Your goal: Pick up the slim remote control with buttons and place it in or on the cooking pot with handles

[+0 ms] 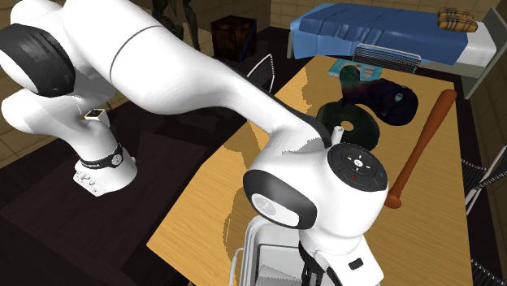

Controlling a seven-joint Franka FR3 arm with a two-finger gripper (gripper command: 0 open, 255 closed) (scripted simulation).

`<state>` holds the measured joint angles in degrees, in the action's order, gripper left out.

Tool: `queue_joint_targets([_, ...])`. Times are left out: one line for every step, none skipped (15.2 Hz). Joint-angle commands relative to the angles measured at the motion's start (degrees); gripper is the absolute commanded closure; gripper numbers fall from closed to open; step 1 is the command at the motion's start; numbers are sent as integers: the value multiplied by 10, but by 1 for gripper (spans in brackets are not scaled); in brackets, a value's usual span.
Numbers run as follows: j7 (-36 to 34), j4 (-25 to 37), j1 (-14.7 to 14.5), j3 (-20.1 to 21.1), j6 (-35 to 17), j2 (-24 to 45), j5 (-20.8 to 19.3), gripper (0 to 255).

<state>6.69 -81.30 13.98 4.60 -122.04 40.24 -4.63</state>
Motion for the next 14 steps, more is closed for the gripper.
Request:
queue_joint_targets([0,0,0,0,0,0,0,0])
queue_joint_targets([0,0,0,0,0,0,0,0])
queue_joint_targets([1,4,0,1,14,-10,1,0])
queue_joint_targets([1,9,0,1,27,-18,2,0])
queue_joint_targets([2,15,0,2,42,-27,3,0])
queue_joint_targets([2,21,0,2,53,-33,3,0])
queue_joint_targets([2,21,0,2,53,-33,3,0])
queue_joint_targets([2,21,0,2,53,-33,3,0])
queue_joint_targets([2,21,0,2,53,-33,3,0])
queue_joint_targets([2,21,0,2,53,-33,3,0])
queue_joint_targets([2,21,0,2,53,-33,3,0])
queue_joint_targets([2,21,0,2,53,-33,3,0])
queue_joint_targets([2,21,0,2,53,-33,3,0])
queue_joint_targets([2,21,0,2,53,-33,3,0])
